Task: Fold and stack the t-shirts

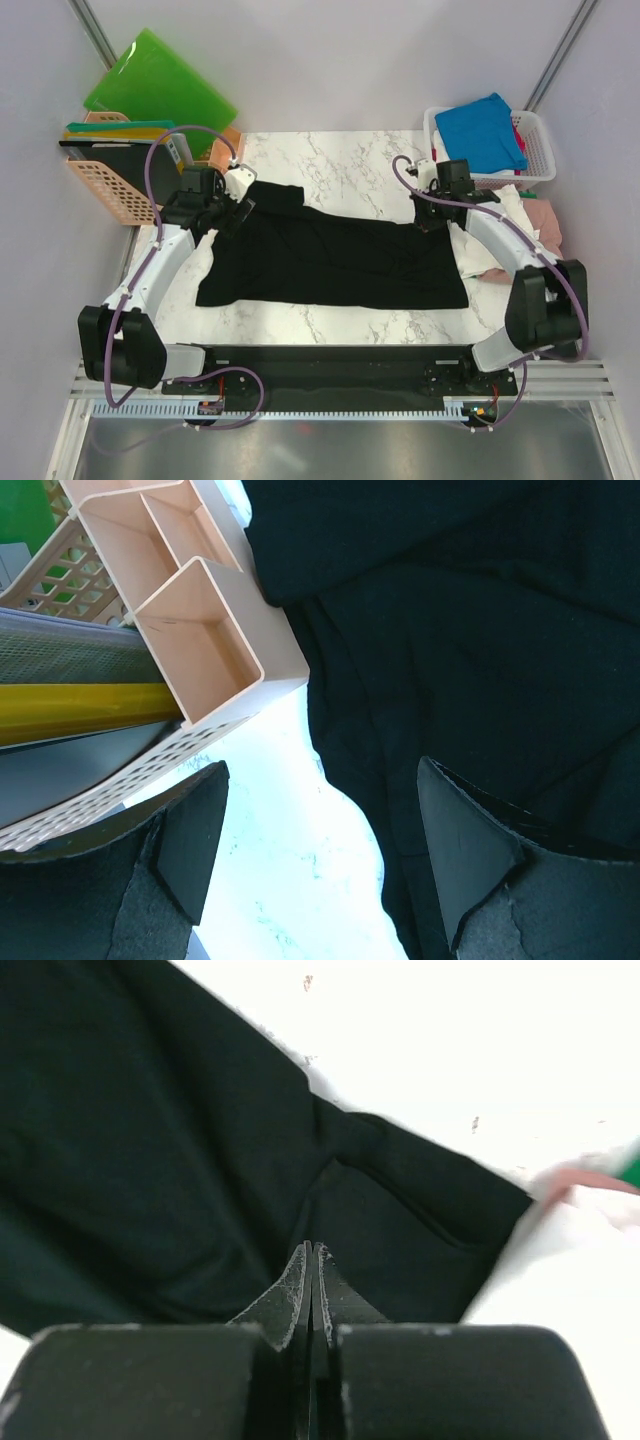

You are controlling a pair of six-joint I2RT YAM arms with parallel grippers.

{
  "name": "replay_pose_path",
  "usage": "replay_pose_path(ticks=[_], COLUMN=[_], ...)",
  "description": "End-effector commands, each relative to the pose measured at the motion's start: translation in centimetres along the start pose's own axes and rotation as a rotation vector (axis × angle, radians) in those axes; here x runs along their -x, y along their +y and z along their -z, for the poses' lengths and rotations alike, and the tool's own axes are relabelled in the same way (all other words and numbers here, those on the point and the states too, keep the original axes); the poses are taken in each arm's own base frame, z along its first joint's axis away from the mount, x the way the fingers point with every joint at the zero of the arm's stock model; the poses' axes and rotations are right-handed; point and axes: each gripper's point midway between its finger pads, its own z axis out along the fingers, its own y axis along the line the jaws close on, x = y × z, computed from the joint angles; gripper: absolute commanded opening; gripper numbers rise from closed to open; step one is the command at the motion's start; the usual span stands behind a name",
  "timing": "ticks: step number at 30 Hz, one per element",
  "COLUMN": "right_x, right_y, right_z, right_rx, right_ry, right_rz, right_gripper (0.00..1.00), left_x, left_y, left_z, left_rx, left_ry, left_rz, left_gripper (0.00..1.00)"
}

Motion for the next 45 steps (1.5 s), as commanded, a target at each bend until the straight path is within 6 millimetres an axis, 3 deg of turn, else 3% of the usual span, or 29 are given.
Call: replay_pose_path(ticks=[1,5,8,10,11,14,15,19,20,22,23,24,25,26,27,29,30,32,34,37,39,45], right_x=[0.0,-0.6,-1.6,-2.3,-2.7,-3.0,-3.1,-3.0,-3.1,-3.6,-3.9,-4.5,-4.7,-4.8,-5.1,-5.1,-5.1,-5.1,-5.0,-5.4,-5.6,-6.3], right_y=[1.2,1.9,2.7,2.8,2.7,2.6,2.6,2.6,2.5,2.3,2.2,2.3,2.3,2.3,2.3,2.1,1.9,1.7,1.6,1.9,2.1,3.6], right_z=[3.3,5.2,5.6,5.6,5.5,5.9,6.1,7.0,7.0,6.7,6.6,6.4,6.3,6.3,6.3,6.5,6.7,7.0,7.1,7.0,6.9,7.1], right_rx=[0.025,0.04,0.08,0.089,0.09,0.077,0.073,0.048,0.039,0.025,0.021,0.025,0.026,0.023,0.021,0.006,-0.004,-0.018,-0.029,-0.013,0.001,0.07], right_ry=[-0.021,-0.014,0.015,0.042,0.054,0.051,0.048,0.009,0.008,0.007,0.013,0.026,0.032,0.034,0.039,0.033,0.03,0.024,0.02,0.024,0.027,0.019], right_rz=[0.026,0.036,0.049,0.054,0.072,0.088,0.089,0.096,0.096,0.092,0.089,0.084,0.081,0.08,0.079,0.085,0.09,0.098,0.104,0.104,0.095,0.082], right_gripper=[0.0,0.01,0.07,0.39,0.62,0.81,0.82,0.84,0.84,0.84,0.84,0.84,0.84,0.84,0.84,0.84,0.84,0.84,0.84,0.85,0.84,0.85], left_x=[1.2,1.6,1.6,1.6,1.4,0.3,0.3,1.4,3.2,4.7,7.5,6.7,7.2,9.4,8.8,9.9,9.1,9.5,8.3,7.3,6.5,7.4], left_y=[0.5,0.6,0.4,0.1,-0.7,-2.5,-3.1,-2.5,-2.1,-2.3,-1.5,-2.3,-2.4,-1.5,-1.9,-1.4,-2.0,-2.0,-3.0,-4.2,-5.0,-4.3], left_z=[-0.5,-0.5,-0.4,-0.4,-0.6,-1.5,-1.8,-3.2,-3.9,-4.8,-4.6,-6.7,-7.3,-7.7,-9.7,-10.7,-12.3,-13.1,-14.9,-16.1,-17.2,-20.1], left_rx=[0.009,0.004,-0.002,-0.012,-0.047,-0.101,-0.113,-0.122,-0.138,-0.188,-0.197,-0.249,-0.27,-0.267,-0.294,-0.3,-0.324,-0.342,-0.379,-0.42,-0.443,-0.407], left_ry=[-0.044,-0.052,-0.058,-0.06,-0.059,0.007,0.02,0.038,0.012,0.0,-0.059,-0.004,0.005,-0.026,0.011,0.01,0.041,0.043,0.08,0.107,0.131,0.108], left_rz=[-0.006,-0.007,-0.005,0.007,0.012,-0.038,-0.066,-0.092,-0.087,-0.072,-0.067,-0.051,-0.039,-0.038,-0.03,-0.034,-0.035,-0.035,-0.029,-0.003,0.021,0.077], left_gripper=[0.83,0.83,0.83,0.83,0.83,0.83,0.83,0.85,0.86,0.87,0.88,0.88,0.88,0.88,0.88,0.88,0.89,0.89,0.89,0.89,0.96,0.97])
